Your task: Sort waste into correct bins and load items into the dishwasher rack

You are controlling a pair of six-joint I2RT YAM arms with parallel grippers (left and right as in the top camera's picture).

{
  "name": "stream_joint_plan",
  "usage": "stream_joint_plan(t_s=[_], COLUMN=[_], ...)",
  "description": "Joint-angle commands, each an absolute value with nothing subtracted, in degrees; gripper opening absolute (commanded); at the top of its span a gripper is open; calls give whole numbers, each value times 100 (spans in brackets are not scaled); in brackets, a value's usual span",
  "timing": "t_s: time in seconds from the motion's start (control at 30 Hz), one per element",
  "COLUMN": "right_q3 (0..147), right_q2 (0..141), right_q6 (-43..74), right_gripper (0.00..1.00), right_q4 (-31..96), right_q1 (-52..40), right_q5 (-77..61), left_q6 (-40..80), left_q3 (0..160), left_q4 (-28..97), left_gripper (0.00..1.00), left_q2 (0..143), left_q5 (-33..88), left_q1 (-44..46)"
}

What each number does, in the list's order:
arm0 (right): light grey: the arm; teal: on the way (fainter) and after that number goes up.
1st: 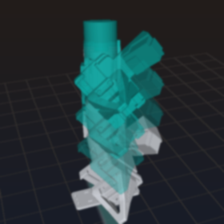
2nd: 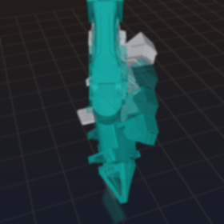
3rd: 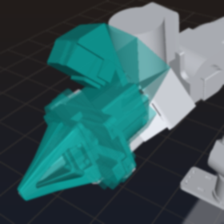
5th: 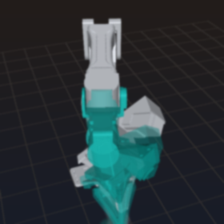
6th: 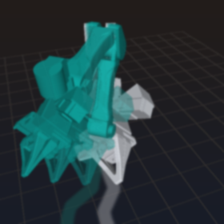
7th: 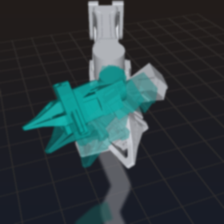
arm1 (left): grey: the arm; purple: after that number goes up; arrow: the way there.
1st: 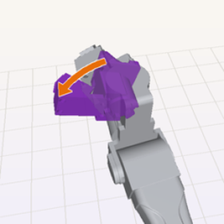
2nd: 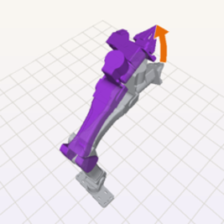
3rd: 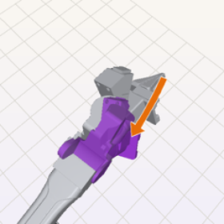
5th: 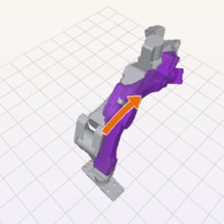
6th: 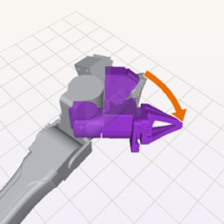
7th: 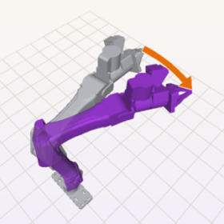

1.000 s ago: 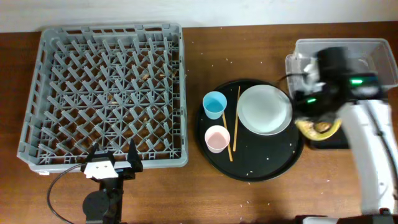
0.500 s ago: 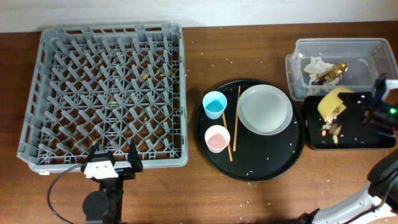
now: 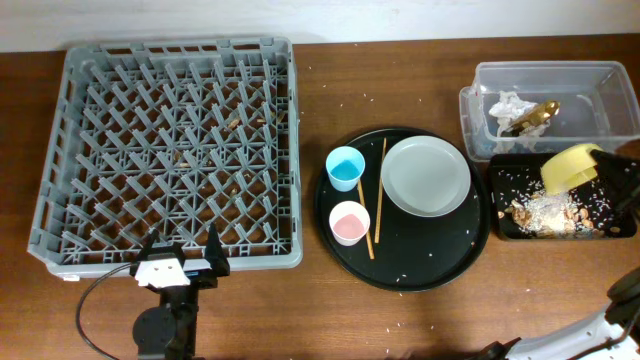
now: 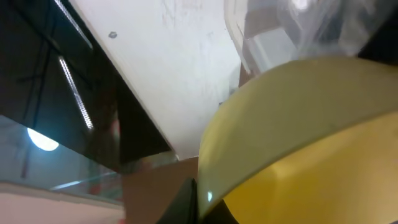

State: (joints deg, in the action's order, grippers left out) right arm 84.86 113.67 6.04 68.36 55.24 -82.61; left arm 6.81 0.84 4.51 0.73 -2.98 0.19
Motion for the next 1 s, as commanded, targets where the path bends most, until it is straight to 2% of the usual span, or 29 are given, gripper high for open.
stream_joint_plan(t_s=[0.0, 0.07, 0.1, 0.13, 0.23, 0.33, 0.4, 0.47, 0.53, 0.63, 0.7, 0.83, 0.9, 0.97], right_q3=[8486, 8486, 8486, 8499, 8508, 8510, 8510, 8508, 8493, 8425, 7985, 7113, 6820, 6761], right_q2=[11371, 11360, 11290, 11209, 11196, 10849, 10280, 9854, 9782, 9786, 9786, 9786, 9786, 9786], right_q6=[670, 613, 139, -340, -303, -1874, -2620, -2609, -1876, 871, 1870, 2043, 2047, 2047], right_gripper=[4, 4, 4, 4, 4, 4, 4, 4, 4, 4, 4, 4, 22, 29], right_q4=[6694, 6838, 7419, 7448, 7568, 8757, 9553, 9603, 9384, 8597, 8077, 6925, 6580, 6534], right_q1=[5601, 5594, 5590, 5610, 5664, 5614, 5048, 3951, 2364, 1, -1081, -1793, -1837, -1837], right_q5=[-8335, -8407, -8510, -8440, -8272, -8195, -7210, -6112, -4713, -1743, -1258, -1236, -1131, -1153], left_q6=[589, 591, 591, 591, 591, 591, 591, 591, 591, 591, 591, 591, 591, 591], left_q3=[51, 51, 51, 51, 51, 51, 51, 51, 51, 51, 51, 51, 51, 51], left_q4=[454, 454, 454, 454, 454, 454, 454, 454, 454, 454, 454, 454, 451, 355], left_gripper=[100, 100, 99, 99, 100, 100, 99, 100, 99, 100, 99, 100, 100, 100], left_q2=[47, 47, 47, 47, 47, 47, 47, 47, 47, 47, 47, 47, 47, 47], left_q5=[-255, -255, -255, -255, -255, -255, -255, -255, -255, -255, -255, -255, -259, -340], left_q1=[-1, -1, -1, -1, -1, -1, -1, -1, -1, -1, -3, -1, -1, -3])
